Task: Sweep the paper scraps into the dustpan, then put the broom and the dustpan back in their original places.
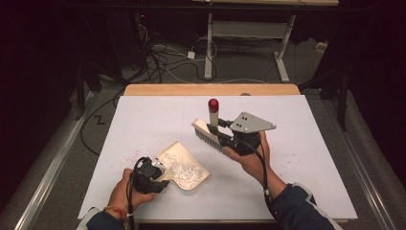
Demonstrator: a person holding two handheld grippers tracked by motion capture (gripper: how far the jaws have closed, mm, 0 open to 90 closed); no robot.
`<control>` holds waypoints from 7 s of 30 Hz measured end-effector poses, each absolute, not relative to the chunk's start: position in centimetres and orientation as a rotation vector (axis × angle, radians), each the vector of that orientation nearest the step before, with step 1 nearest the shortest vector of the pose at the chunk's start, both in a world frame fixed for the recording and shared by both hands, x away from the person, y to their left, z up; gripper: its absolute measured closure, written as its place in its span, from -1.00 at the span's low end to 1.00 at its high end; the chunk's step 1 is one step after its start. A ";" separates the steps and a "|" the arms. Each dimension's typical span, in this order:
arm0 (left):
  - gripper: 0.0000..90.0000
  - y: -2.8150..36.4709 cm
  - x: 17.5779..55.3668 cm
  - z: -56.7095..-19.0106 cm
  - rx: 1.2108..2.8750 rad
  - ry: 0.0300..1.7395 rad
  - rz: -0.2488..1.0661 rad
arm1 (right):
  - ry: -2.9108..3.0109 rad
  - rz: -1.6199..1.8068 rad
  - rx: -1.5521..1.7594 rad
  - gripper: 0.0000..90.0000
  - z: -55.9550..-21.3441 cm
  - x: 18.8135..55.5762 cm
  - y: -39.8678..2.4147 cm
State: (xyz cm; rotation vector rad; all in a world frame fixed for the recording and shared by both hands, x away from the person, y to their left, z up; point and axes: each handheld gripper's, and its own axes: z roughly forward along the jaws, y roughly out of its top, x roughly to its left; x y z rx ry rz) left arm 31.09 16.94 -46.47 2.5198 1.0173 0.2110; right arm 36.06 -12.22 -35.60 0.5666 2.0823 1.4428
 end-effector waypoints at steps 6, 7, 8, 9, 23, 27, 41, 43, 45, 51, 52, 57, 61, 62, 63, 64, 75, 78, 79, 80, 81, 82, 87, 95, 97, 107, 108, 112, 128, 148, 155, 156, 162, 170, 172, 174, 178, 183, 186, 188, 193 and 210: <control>0.40 17.5 31.5 -46.4 2.510 1.038 0.219 | 2.099 1.372 0.603 0.58 -36.7 39.4 -11.8; 0.40 17.6 31.6 -46.3 2.505 1.047 0.225 | 2.098 1.363 0.602 0.58 -36.9 39.8 -11.7; 0.40 17.7 31.8 -46.3 2.504 1.054 0.222 | 2.094 1.347 0.599 0.58 -37.2 40.3 -11.4; 0.40 17.8 31.9 -46.4 2.500 1.057 0.219 | 2.090 1.341 0.600 0.58 -37.6 40.7 -11.2; 0.40 17.8 32.4 -46.1 2.512 1.069 0.248 | 2.159 1.258 0.543 0.58 -41.3 41.6 -8.4; 0.40 17.7 32.0 -46.1 2.523 1.069 0.260 | 2.221 1.267 0.468 0.57 -41.5 39.4 -7.8; 0.39 17.3 31.6 -46.3 2.544 1.061 0.271 | 2.329 1.489 0.301 0.58 -39.2 34.3 -7.3; 0.39 17.3 31.6 -46.3 2.543 1.062 0.267 | 2.303 1.474 0.302 0.58 -38.6 34.3 -7.4; 0.40 17.3 31.6 -46.3 2.541 1.060 0.266 | 2.289 1.483 0.315 0.58 -38.3 34.5 -7.7; 0.39 17.4 31.6 -46.3 2.541 1.055 0.264 | 2.227 1.485 0.371 0.58 -37.6 34.9 -9.0; 0.39 17.4 31.6 -46.3 2.543 1.054 0.263 | 2.220 1.486 0.378 0.58 -37.4 34.9 -9.3; 0.40 17.5 31.4 -46.2 2.540 1.051 0.262 | 2.208 1.463 0.397 0.58 -36.3 34.4 -11.8; 0.40 17.8 31.1 -46.2 2.547 1.045 0.252 | 2.189 1.422 0.422 0.58 -35.7 33.8 -14.0; 0.40 17.9 31.0 -46.2 2.550 1.044 0.253 | 2.183 1.402 0.435 0.58 -35.6 33.6 -14.7; 0.40 17.9 30.8 -46.1 2.555 1.043 0.254 | 2.175 1.381 0.448 0.58 -35.4 33.5 -15.4; 0.40 17.9 30.6 -46.0 2.558 1.039 0.258 | 2.170 1.358 0.463 0.58 -35.4 33.3 -16.2; 0.39 16.9 27.9 -46.0 2.600 0.977 0.246 | 2.208 1.169 0.609 0.58 -36.3 30.9 -22.7; 0.39 16.6 27.5 -46.1 2.609 0.966 0.243 | 2.276 1.135 0.601 0.58 -36.9 30.0 -22.8; 0.39 16.5 27.4 -46.1 2.609 0.964 0.242 | 2.303 1.121 0.587 0.58 -37.2 29.7 -22.5; 0.39 16.4 27.3 -46.0 2.612 0.958 0.245 | 2.322 1.107 0.579 0.58 -37.4 29.4 -22.2; 0.39 16.3 27.2 -46.0 2.614 0.953 0.248 | 2.350 1.091 0.557 0.58 -37.7 28.9 -21.6; 0.39 16.2 27.1 -46.0 2.618 0.945 0.249 | 2.370 1.080 0.537 0.58 -37.9 28.5 -21.0; 0.39 15.8 27.1 -46.1 2.630 0.933 0.255 | 2.419 1.055 0.454 0.58 -38.4 26.8 -18.0; 0.39 14.9 26.8 -46.0 2.652 0.898 0.260 | 2.464 1.136 0.403 0.58 -38.6 25.6 -15.2; 0.39 14.8 26.8 -46.1 2.648 0.895 0.255 | 2.466 1.177 0.413 0.58 -38.6 25.7 -14.8; 0.39 14.3 27.3 -46.2 2.645 0.889 0.239 | 2.428 1.382 0.397 0.58 -36.6 26.0 -14.6; 0.39 14.3 27.3 -46.2 2.642 0.890 0.237 | 2.412 1.373 0.393 0.58 -36.3 25.9 -14.8; 0.39 14.3 27.4 -46.3 2.633 0.894 0.228 | 2.393 1.384 0.413 0.58 -36.0 26.1 -15.6; 0.39 15.6 28.8 -46.5 2.544 0.981 0.236 | 2.317 1.362 0.558 0.58 -35.1 28.2 -21.7; 0.39 18.5 30.6 -46.7 2.388 1.191 0.307 | 2.372 1.326 0.633 0.58 -35.7 28.1 -28.5; 0.40 20.1 31.8 -46.7 2.272 1.325 0.361 | 2.447 1.345 0.653 0.58 -35.4 28.0 -30.3; 0.40 20.3 32.1 -46.7 2.247 1.342 0.367 | 2.451 1.344 0.661 0.58 -35.5 28.0 -30.5; 0.40 21.2 33.4 -46.9 2.167 1.424 0.411 | 2.497 1.295 0.675 0.58 -36.0 28.7 -30.8; 0.39 21.5 34.5 -47.2 2.104 1.496 0.455 | 2.498 1.204 0.675 0.58 -37.2 29.5 -30.3; 0.39 21.4 34.7 -47.3 2.100 1.508 0.436 | 2.481 1.209 0.684 0.58 -37.3 29.7 -30.4; 0.34 21.3 34.7 -47.5 2.085 1.514 0.416 | 2.476 1.222 0.694 0.57 -37.4 30.0 -30.5; 0.16 20.6 34.4 -47.4 2.098 1.517 0.420 | 2.449 1.234 0.726 0.55 -37.6 30.5 -30.8; 0.01 19.5 33.8 -47.3 2.095 1.476 0.379 | 2.394 1.203 0.773 0.46 -37.6 31.8 -30.8; -0.07 18.5 33.4 -46.9 2.119 1.408 0.378 | 2.385 1.181 0.799 0.42 -37.8 33.4 -30.4; -0.15 17.8 33.3 -46.6 2.145 1.366 0.433 | 2.384 1.154 0.822 0.38 -37.9 34.8 -30.0; -0.39 17.7 32.7 -45.6 2.127 1.242 0.593 | 2.299 1.087 0.907 0.24 -38.6 38.1 -29.5; -0.62 18.8 30.8 -45.3 2.007 1.133 0.731 | 2.029 1.117 0.966 -0.08 -39.4 38.4 -29.1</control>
